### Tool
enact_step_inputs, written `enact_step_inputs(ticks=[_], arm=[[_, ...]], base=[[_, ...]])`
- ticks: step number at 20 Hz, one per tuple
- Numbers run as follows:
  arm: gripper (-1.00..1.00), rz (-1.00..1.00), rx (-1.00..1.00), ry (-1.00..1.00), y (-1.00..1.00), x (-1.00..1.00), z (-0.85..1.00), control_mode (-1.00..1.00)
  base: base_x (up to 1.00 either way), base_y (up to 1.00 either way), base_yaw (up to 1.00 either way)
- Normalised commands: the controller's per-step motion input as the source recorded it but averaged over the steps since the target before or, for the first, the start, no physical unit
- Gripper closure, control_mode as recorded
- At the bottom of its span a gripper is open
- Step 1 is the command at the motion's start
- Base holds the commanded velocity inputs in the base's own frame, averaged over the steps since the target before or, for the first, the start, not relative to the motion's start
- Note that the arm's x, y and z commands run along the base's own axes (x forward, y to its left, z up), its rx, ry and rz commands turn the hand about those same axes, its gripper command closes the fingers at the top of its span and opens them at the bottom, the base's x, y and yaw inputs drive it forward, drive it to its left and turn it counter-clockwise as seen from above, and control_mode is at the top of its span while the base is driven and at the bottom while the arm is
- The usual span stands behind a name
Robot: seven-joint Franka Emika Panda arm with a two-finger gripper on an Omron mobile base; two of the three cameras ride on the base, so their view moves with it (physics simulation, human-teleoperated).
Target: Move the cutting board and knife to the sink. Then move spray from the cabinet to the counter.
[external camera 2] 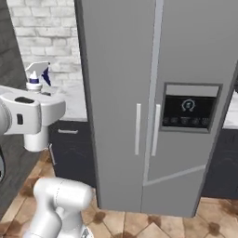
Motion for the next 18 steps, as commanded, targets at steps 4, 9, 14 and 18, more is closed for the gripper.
enact_step_inputs(ticks=[4, 9, 14, 18], arm=[[1.00, 0.00, 0.00, 0.00, 0.00, 0.00, 0.00, 1.00], [1.00, 0.00, 0.00, 0.00, 0.00, 0.00, 0.00, 1.00], [1.00, 0.00, 0.00, 0.00, 0.00, 0.00, 0.00, 1.00], [1.00, 0.00, 0.00, 0.00, 0.00, 0.00, 0.00, 1.00]], base=[[0.60, 1.00, -0.10], [0.69, 1.00, -0.11], [0.39, 1.00, -0.12], [0.20, 0.82, -0.21]])
